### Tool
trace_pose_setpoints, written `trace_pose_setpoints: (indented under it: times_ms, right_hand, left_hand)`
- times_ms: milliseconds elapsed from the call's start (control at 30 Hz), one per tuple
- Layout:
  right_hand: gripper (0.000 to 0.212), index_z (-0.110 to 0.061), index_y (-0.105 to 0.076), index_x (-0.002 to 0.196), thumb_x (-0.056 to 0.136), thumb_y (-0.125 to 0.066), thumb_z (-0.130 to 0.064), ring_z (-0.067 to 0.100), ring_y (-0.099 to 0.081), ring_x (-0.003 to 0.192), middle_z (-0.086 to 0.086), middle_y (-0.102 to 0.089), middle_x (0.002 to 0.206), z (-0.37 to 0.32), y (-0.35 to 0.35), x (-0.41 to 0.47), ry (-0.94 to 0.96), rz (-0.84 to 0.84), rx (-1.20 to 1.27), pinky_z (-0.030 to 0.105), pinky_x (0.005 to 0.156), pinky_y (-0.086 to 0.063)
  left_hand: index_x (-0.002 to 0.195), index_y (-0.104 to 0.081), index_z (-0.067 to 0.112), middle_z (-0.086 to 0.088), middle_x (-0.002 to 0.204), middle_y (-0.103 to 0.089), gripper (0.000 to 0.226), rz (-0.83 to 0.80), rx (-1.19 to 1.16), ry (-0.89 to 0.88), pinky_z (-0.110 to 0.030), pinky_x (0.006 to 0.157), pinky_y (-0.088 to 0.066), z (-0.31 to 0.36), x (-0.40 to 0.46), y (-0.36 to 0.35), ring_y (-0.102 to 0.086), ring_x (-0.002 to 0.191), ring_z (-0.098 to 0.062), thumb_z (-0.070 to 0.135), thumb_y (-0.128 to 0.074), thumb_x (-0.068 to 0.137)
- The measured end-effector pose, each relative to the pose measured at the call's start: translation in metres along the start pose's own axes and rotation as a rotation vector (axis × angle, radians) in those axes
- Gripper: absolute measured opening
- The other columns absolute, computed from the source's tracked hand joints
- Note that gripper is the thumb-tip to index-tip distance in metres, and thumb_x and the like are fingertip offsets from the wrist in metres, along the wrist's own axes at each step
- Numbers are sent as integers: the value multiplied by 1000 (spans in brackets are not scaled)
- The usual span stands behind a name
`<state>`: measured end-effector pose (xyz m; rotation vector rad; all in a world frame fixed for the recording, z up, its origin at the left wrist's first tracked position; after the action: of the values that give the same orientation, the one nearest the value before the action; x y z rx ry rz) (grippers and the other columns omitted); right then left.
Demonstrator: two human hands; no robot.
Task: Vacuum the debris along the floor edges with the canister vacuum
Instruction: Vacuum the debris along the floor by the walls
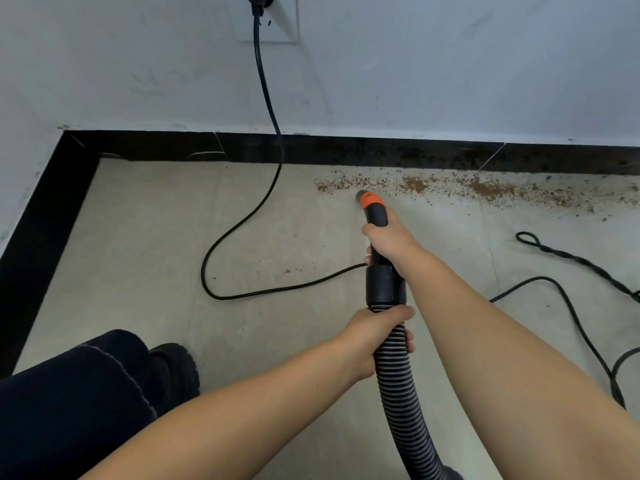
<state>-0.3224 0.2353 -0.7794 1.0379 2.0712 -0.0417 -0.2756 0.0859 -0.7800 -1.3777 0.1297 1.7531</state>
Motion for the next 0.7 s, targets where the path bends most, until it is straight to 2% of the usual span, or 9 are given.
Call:
trace_pose_setpoints:
  times_ms: [67, 233, 367, 467, 533, 700]
  right_hand:
    - [52, -32, -33, 139, 92, -51, -17, 22, -57, 53, 10, -56, 79, 6, 17, 1, -17, 44, 33, 40, 65, -58]
    - [43, -28, -37, 133, 94, -50, -16, 20, -55, 50, 9, -53, 76, 11, 46, 4, -44, 106, 71, 30, 50, -53]
    - [47, -28, -36, 136, 93, -50, -16, 21, -56, 52, 9, -54, 78, 7, 39, 6, -30, 101, 58, 37, 61, -57]
    - [54, -31, -31, 141, 93, -50, -16, 21, -56, 52, 10, -55, 81, -1, 19, 5, -7, 49, 21, 36, 60, -58]
    - [57, -32, -28, 143, 93, -50, -17, 20, -58, 54, 9, -55, 84, -6, 5, 3, 8, 8, -21, 40, 65, -61]
    - [56, -31, -30, 142, 92, -51, -18, 20, -59, 55, 9, -55, 85, -17, -28, 3, 29, -93, -80, 40, 67, -61]
  left_hand:
    - [92, -56, 8, -5, 59, -61, 15, -20, 31, 18, -23, 51, -52, 0, 1, -9, -60, 48, -16, 16, -67, 87]
    - [88, -56, 10, -5, 62, -61, 15, -32, 88, 46, -22, 49, -52, 5, 3, -28, -60, 49, -15, 17, -68, 86]
    - [91, -57, 9, -5, 64, -61, 16, -15, 91, 39, -24, 53, -52, 8, 5, -21, -61, 51, -15, 19, -68, 86]
    - [97, -58, 8, -5, 61, -62, 18, 11, 44, 32, -25, 54, -52, 7, 4, -11, -61, 49, -15, 17, -68, 86]
    - [99, -58, 6, -5, 59, -62, 21, 33, 4, 19, -26, 56, -53, 6, 3, -4, -61, 49, -16, 16, -69, 85]
    - [98, -61, 6, -7, 65, -66, 20, 89, -67, -37, -30, 62, -54, 9, -2, 15, -64, 55, -20, 16, -71, 84]
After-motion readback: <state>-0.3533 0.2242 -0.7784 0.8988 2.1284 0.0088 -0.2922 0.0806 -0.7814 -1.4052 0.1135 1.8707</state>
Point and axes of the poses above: each hand's wrist, its own x-axis towards the middle knuckle, its own y-axis out of the back of the hand, z = x × y, the point moved 7 cm from there along x, towards the middle knuckle
